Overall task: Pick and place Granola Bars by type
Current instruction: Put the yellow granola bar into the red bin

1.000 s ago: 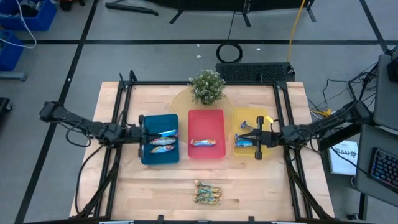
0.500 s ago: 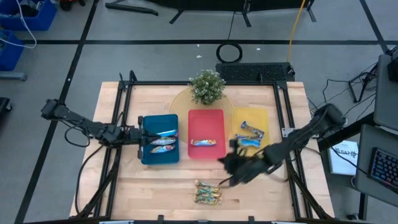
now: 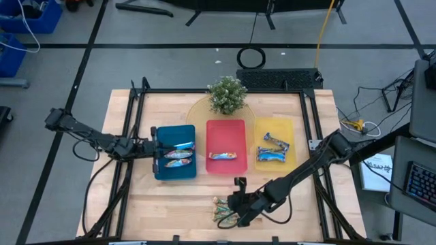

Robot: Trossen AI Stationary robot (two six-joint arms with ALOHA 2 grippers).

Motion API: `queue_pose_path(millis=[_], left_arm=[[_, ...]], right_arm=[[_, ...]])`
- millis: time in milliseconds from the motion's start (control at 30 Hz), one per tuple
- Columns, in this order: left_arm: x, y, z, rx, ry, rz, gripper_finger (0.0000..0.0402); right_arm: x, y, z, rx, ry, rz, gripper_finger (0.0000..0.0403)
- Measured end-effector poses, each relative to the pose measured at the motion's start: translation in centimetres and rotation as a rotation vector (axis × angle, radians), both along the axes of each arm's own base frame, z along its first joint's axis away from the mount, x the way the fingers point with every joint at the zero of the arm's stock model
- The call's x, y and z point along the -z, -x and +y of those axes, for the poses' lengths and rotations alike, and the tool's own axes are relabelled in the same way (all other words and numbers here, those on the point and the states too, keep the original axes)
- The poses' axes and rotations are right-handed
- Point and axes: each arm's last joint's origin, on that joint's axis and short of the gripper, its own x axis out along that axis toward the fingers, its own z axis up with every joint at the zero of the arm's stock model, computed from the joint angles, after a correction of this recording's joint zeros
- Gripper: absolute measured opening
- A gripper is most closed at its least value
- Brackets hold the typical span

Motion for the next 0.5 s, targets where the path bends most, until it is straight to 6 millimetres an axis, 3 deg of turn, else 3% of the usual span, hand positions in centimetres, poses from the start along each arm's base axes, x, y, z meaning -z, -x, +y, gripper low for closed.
queue_pose_path(millis=[300, 500], left_arm=[[0.0, 0.0, 0.0, 0.0, -0.029, -0.001, 0.0041], [0.0, 0.0, 0.0, 0.0, -0.027, -0.001, 0.0042]], right_arm=[[1.9, 0.0, 0.4, -0.09, 0.013, 0.067, 0.0163], [2.8, -0.3, 0.8, -0.099, 0.011, 0.055, 0.0211]])
